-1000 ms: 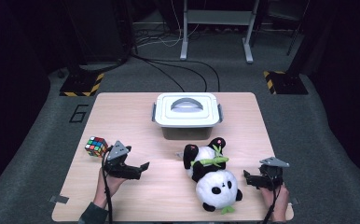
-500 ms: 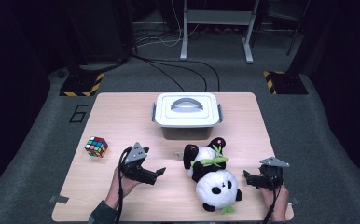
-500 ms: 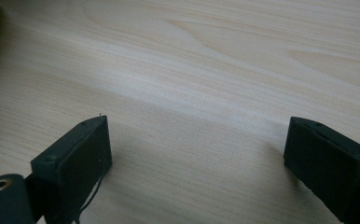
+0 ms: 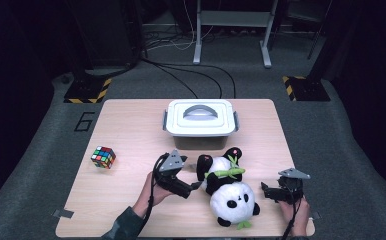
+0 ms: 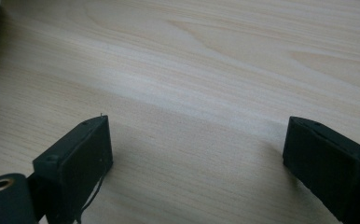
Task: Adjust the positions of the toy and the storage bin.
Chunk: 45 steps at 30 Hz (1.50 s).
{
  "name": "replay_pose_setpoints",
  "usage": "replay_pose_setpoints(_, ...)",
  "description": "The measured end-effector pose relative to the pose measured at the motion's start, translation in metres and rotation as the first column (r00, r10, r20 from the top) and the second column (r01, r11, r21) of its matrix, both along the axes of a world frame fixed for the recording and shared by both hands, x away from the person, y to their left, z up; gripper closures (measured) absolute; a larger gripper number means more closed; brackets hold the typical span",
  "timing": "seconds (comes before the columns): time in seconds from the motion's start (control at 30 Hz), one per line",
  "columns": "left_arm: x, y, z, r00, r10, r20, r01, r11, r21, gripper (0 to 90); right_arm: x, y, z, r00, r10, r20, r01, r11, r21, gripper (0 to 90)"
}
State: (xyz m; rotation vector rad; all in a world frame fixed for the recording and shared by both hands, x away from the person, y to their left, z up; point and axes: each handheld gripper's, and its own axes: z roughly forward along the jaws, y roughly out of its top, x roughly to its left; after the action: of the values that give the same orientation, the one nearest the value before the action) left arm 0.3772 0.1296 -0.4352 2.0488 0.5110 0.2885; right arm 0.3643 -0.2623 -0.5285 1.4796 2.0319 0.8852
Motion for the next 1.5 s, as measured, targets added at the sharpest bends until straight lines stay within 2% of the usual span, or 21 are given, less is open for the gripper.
replay_pose_setpoints(0.3,0.01,-0.036,0.006,0.9992,-0.038,0.012,0.037,0.9985,0.041,0.0,0.0,0.0,0.0,1.0,0.0,-0.002,0.0,1.0,0.002,7.7)
replay_pose_setpoints(0.57,0.01,-0.055,0.014,0.9969,-0.048,0.062,0.046,0.9983,0.035,0.7,0.0,0.0,0.0,1.0,0.005,0.0,-0.005,1.0,0.001,8.0)
replay_pose_setpoints(0.67,0.009,-0.061,0.015,0.9953,-0.051,0.082,0.046,0.9969,0.064,1.3,0.0,0.0,0.0,1.0,0.005,0.0,-0.005,1.0,0.001,8.0)
replay_pose_setpoints(0.83,0.011,-0.072,0.013,0.9939,-0.084,0.072,0.078,0.9933,0.085,4.9,0.0,0.0,0.0,1.0,0.004,-0.001,-0.004,1.0,0.003,8.4)
replay_pose_setpoints(0.9,0.012,-0.077,0.011,0.9934,-0.087,0.075,0.079,0.9914,0.105,12.0,0.0,0.0,0.0,1.0,0.007,0.001,-0.007,1.0,0.002,8.5)
replay_pose_setpoints(1.03,0.016,-0.084,0.003,0.9964,-0.061,0.06,0.051,0.9871,0.152,37.5,0.0,0.0,0.0,1.0,0.006,0.001,-0.006,1.0,0.002,8.6)
replay_pose_setpoints(1.1,0.019,-0.083,0.003,0.9959,-0.083,0.036,0.077,0.9868,0.142,43.2,0.0,0.0,0.0,1.0,0.006,0.002,-0.006,1.0,0.001,8.6)
replay_pose_setpoints(1.17,0.017,-0.085,0.002,0.994,-0.103,0.037,0.095,0.981,0.169,49.6,0.0,0.0,0.0,1.0,0.006,0.002,-0.006,1.0,0.002,8.6)
replay_pose_setpoints(1.27,0.01,-0.091,-0.001,0.9891,-0.126,0.077,0.105,0.9663,0.235,56.9,0.0,0.0,0.0,1.0,0.006,0.002,-0.006,1.0,0.002,8.6)
replay_pose_setpoints(1.3,0.01,-0.092,-0.002,0.9894,-0.128,0.069,0.108,0.9648,0.239,57.3,0.0,0.0,0.0,1.0,0.006,0.002,-0.006,1.0,0.002,8.6)
replay_pose_setpoints(1.33,0.012,-0.091,-0.002,0.991,-0.129,0.038,0.116,0.9639,0.24,57.2,0.0,0.0,0.0,1.0,0.006,0.002,-0.006,1.0,0.002,8.6)
replay_pose_setpoints(1.4,0.019,-0.089,-0.004,0.9901,-0.132,-0.049,0.14,0.9603,0.241,57.8,0.0,0.0,0.0,1.0,0.006,0.002,-0.006,1.0,0.002,8.7)
replay_pose_setpoints(1.43,0.022,-0.087,-0.005,0.9889,-0.125,-0.08,0.141,0.9603,0.241,59.0,0.0,0.0,0.0,1.0,0.006,0.003,-0.006,1.0,0.002,8.8)
replay_pose_setpoints(1.47,0.023,-0.084,-0.006,0.9872,-0.123,-0.102,0.144,0.9612,0.235,60.3,0.0,0.0,0.0,1.0,0.006,0.002,-0.006,1.0,0.002,8.8)
replay_pose_setpoints(1.5,0.024,-0.082,-0.007,0.9873,-0.119,-0.105,0.141,0.9635,0.228,62.6,0.0,0.0,0.0,1.0,0.007,0.003,-0.007,1.0,0.002,8.8)
